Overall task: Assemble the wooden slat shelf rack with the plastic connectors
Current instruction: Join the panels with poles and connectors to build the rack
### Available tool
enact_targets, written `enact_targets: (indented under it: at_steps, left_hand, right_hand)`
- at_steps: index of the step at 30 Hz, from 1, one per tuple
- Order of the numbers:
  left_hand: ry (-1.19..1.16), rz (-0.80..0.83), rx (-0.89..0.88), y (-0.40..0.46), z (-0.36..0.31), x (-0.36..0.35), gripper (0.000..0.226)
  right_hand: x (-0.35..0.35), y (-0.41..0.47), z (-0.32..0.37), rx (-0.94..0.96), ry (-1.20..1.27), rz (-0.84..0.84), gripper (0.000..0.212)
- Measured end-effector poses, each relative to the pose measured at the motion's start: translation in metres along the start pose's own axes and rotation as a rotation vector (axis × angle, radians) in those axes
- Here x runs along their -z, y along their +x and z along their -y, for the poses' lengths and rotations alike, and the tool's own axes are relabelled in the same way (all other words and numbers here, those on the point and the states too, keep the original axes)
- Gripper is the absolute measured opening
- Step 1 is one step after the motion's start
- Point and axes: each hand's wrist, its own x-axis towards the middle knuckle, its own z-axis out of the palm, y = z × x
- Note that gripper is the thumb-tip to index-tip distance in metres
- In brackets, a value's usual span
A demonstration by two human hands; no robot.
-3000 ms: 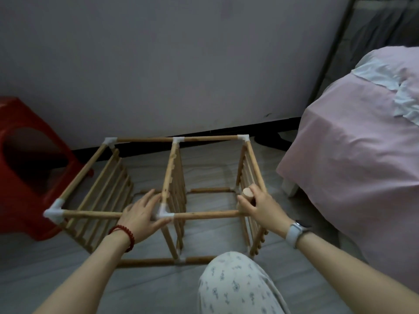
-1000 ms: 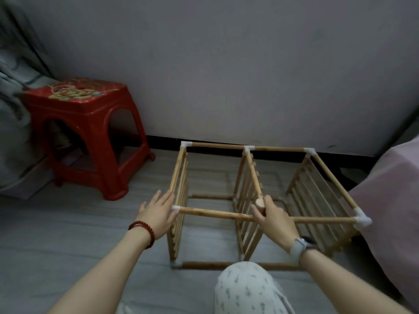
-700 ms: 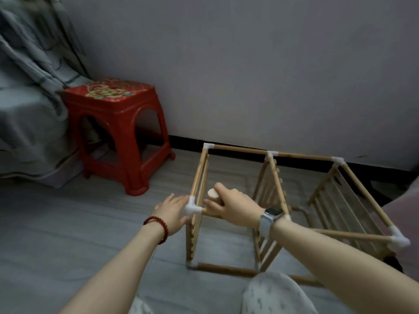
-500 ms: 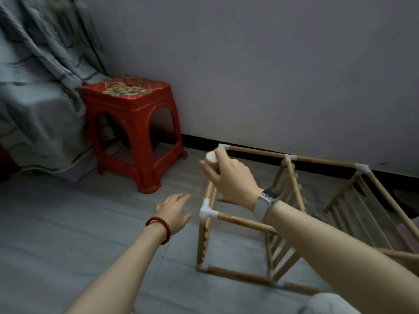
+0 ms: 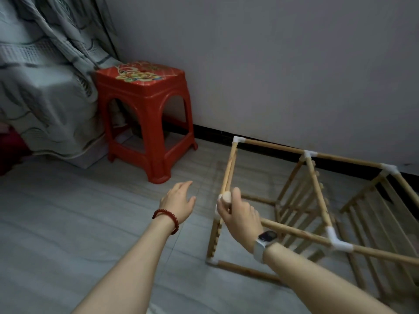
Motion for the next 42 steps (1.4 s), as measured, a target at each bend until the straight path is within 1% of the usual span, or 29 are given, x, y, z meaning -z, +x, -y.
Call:
enact_targets:
  at_steps: [1,2,3,4,6,7,8,9,10,11,12,13,14,15,16,17,18,19,20,21,22,23,24,25,27,28,30,35,42]
  left_hand:
    - [0.0,-0.007,0.018,-0.001,0.002,0.001,0.051]
    - [0.004,-0.013,0.034,-0.003,0.003,0.001,0.051]
    - [0.005,-0.023,0.05,-0.002,0.005,0.003,0.051]
    - [0.007,-0.022,0.065,-0.004,0.007,0.003,0.051]
    - [0.003,-0.015,0.091,-0.005,0.009,0.004,0.051]
    - [-0.005,-0.017,0.1,-0.006,0.009,0.004,0.051]
    - [-0.023,-0.025,0.109,-0.005,0.009,0.005,0.051]
    - [-0.045,-0.034,0.118,-0.006,0.009,0.006,0.051]
    - [-0.062,-0.042,0.12,-0.006,0.008,0.007,0.05]
    - [-0.071,-0.048,0.117,-0.008,0.009,0.007,0.05]
    - [-0.07,-0.055,0.108,-0.009,0.01,0.008,0.05]
    - [-0.075,-0.067,0.102,-0.007,0.011,0.009,0.05]
    - [-0.077,-0.062,0.102,-0.01,0.012,0.008,0.05]
    - [-0.082,-0.061,0.103,-0.01,0.013,0.009,0.049]
    - [-0.086,-0.064,0.101,-0.01,0.013,0.009,0.049]
    - [-0.092,-0.065,0.103,-0.01,0.013,0.009,0.049]
    - [-0.101,-0.073,0.106,-0.009,0.012,0.01,0.049]
    - [-0.11,-0.081,0.105,-0.009,0.011,0.011,0.049]
    - [-0.123,-0.087,0.106,-0.01,0.009,0.01,0.048]
    - [-0.132,-0.084,0.1,-0.012,0.008,0.01,0.048]
    - [-0.136,-0.079,0.089,-0.013,0.005,0.009,0.047]
    - [-0.131,-0.075,0.069,-0.013,0.003,0.009,0.047]
    - [-0.129,-0.085,0.047,-0.012,0.001,0.009,0.046]
    - [-0.135,-0.097,0.031,-0.011,-0.001,0.009,0.044]
    - [-0.154,-0.095,0.003,-0.009,-0.011,0.005,0.041]
    - [-0.158,-0.088,-0.013,-0.008,-0.015,0.002,0.04]
    - [-0.152,-0.056,-0.049,-0.002,-0.027,-0.002,0.038]
    - [-0.092,0.026,-0.112,0.03,-0.062,-0.01,0.039]
    - [0.014,0.092,-0.153,0.116,-0.114,-0.029,0.045]
  right_hand:
    - [-0.005,-0.007,-0.001,0.039,-0.101,0.115,0.031]
    - [-0.001,-0.001,0.0,0.075,-0.128,0.138,0.032]
    - [0.011,0.015,0.003,0.091,-0.089,0.094,0.033]
    - [0.028,0.026,0.009,0.065,0.025,0.0,0.033]
    - [0.047,0.04,0.014,0.06,0.277,-0.314,0.03]
    - [0.048,0.037,0.012,0.046,0.341,-0.404,0.029]
    - [0.039,0.026,0.01,0.02,0.296,-0.349,0.029]
    - [0.021,0.009,0.009,0.024,0.122,-0.195,0.03]
    - [0.002,-0.004,0.006,0.067,-0.101,-0.022,0.034]
    - [-0.008,-0.01,0.002,0.119,-0.27,0.069,0.036]
    - [-0.009,-0.006,-0.001,0.163,-0.314,0.065,0.036]
    - [0.0,0.006,0.002,0.201,-0.286,-0.012,0.035]
    - [0.01,0.014,0.005,0.249,-0.231,-0.13,0.035]
    - [0.018,0.023,0.008,0.316,-0.189,-0.289,0.035]
    - [0.021,0.028,0.007,0.356,-0.09,-0.431,0.037]
    - [0.018,0.026,0.004,0.33,0.003,-0.465,0.04]
    - [0.008,0.018,-0.001,0.275,0.02,-0.35,0.041]
    - [-0.007,0.007,-0.006,0.2,-0.075,-0.148,0.044]
    - [-0.024,-0.005,-0.016,0.189,-0.209,0.036,0.047]
    - [-0.035,-0.014,-0.027,0.196,-0.312,0.133,0.049]
    - [-0.038,-0.017,-0.034,0.194,-0.332,0.135,0.048]
    - [-0.034,-0.019,-0.036,0.201,-0.291,0.097,0.043]
    - [-0.029,-0.015,-0.039,0.245,-0.273,0.022,0.037]
    - [-0.022,-0.009,-0.039,0.308,-0.317,-0.068,0.031]
    - [-0.003,-0.003,-0.035,0.392,-0.314,-0.219,0.027]
    - [0.0,-0.002,-0.034,0.44,-0.298,-0.259,0.027]
    - [0.003,0.005,-0.039,0.468,-0.262,-0.3,0.026]
    - [0.016,0.028,-0.069,0.427,-0.241,-0.367,0.025]
    - [0.035,0.096,-0.118,0.297,-0.322,-0.461,0.03]
